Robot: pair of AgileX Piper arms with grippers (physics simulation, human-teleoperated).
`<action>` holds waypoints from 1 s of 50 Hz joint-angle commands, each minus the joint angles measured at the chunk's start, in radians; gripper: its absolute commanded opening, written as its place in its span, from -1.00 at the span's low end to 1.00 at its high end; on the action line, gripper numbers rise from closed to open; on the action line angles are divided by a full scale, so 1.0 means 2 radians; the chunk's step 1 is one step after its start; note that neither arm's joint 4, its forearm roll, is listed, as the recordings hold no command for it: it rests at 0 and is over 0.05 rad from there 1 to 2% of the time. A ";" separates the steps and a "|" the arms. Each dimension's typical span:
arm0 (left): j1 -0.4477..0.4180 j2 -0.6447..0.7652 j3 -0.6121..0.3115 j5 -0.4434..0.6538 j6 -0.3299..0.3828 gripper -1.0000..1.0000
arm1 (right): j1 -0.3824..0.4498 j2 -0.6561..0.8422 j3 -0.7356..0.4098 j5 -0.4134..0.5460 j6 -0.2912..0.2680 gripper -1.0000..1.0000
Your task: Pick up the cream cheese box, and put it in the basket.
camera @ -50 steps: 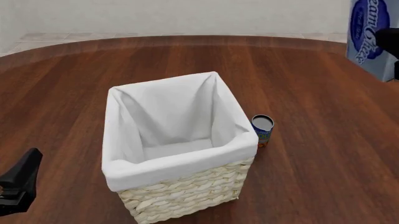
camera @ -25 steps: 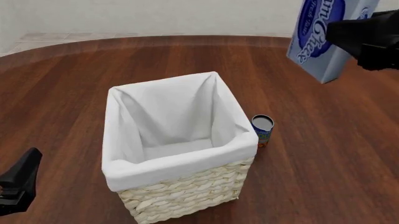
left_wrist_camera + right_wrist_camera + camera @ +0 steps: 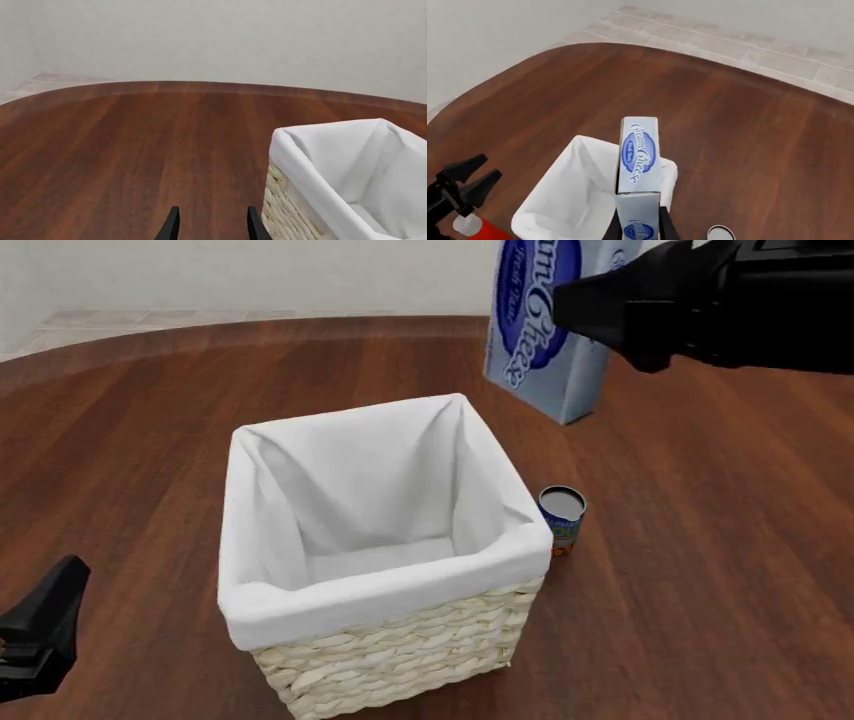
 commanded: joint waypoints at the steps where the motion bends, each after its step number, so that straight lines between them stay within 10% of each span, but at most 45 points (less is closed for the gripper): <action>1: 0.000 0.000 0.000 -0.001 -0.001 1.00 | 0.054 0.036 -0.039 -0.007 0.006 -1.00; 50: -0.012 0.000 0.000 -0.002 0.001 1.00 | 0.124 0.171 0.010 -0.158 -0.026 -1.00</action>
